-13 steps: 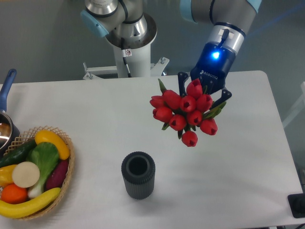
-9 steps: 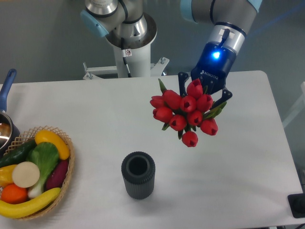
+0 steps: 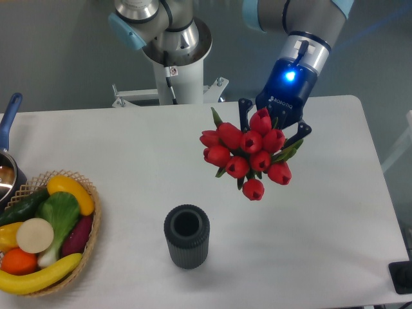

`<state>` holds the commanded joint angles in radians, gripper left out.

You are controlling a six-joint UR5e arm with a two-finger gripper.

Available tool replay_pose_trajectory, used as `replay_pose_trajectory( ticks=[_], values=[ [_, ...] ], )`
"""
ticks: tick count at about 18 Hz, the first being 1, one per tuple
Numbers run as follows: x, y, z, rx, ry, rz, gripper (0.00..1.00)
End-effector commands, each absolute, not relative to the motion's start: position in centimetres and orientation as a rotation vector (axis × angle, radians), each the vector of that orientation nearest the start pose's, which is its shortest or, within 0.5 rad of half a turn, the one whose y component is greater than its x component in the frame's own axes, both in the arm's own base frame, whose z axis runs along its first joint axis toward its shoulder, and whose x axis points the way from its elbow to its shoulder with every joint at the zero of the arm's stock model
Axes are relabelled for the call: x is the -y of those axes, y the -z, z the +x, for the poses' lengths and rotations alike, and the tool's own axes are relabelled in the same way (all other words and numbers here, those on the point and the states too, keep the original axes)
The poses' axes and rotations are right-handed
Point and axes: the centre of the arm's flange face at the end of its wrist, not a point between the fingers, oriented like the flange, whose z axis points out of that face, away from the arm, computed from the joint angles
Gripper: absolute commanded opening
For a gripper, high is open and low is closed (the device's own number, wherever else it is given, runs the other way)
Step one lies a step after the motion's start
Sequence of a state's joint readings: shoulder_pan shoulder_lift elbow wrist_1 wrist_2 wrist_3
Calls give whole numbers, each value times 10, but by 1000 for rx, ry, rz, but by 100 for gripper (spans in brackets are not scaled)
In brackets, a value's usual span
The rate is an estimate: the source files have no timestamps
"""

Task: Insert the flowers into the vase

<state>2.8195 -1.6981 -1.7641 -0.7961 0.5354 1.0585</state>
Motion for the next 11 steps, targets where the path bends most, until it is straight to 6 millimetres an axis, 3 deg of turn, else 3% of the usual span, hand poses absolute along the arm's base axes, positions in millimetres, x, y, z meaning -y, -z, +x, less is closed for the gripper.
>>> replay_pose_trajectory(
  ticks=[11],
  values=[
    [-383, -462, -440, -95, 49, -2021, 30]
  ],
)
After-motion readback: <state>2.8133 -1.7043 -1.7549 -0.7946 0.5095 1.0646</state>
